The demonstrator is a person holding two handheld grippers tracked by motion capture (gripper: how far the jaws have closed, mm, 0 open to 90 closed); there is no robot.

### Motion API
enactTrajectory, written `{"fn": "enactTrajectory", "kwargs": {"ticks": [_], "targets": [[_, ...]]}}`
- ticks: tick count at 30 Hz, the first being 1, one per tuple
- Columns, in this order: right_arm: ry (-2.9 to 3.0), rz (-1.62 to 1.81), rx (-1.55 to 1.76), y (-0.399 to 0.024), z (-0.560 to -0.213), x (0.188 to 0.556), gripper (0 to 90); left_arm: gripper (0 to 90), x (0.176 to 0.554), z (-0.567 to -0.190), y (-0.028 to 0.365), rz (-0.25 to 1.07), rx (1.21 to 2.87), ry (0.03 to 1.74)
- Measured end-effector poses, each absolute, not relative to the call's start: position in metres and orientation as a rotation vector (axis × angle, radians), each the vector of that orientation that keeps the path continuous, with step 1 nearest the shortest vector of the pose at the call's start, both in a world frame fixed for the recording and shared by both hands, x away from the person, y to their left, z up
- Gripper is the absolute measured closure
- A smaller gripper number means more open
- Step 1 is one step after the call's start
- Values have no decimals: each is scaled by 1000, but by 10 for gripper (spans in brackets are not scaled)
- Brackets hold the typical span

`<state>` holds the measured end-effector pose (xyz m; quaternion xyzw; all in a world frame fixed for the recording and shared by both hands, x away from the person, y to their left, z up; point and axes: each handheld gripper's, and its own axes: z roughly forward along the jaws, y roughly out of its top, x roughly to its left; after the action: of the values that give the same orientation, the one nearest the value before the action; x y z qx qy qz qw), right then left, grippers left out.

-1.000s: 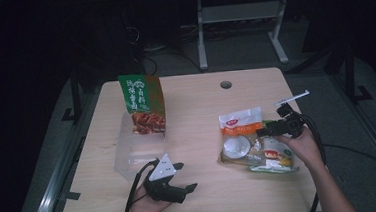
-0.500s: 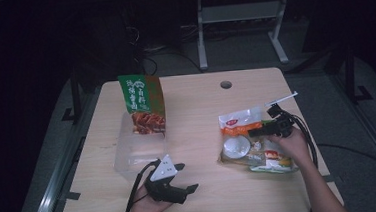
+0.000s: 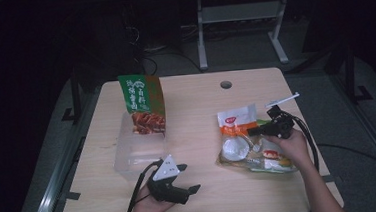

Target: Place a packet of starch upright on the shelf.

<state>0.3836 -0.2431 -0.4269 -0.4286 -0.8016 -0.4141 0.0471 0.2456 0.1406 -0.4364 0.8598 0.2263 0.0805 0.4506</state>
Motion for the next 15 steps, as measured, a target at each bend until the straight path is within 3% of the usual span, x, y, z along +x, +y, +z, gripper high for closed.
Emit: {"fn": "enactTrajectory", "kwargs": {"ticks": [15], "targets": [[-2518, -1499, -1097, -228, -393, 343, 895, 237, 257, -429, 120, 115, 2085, 580]]}}
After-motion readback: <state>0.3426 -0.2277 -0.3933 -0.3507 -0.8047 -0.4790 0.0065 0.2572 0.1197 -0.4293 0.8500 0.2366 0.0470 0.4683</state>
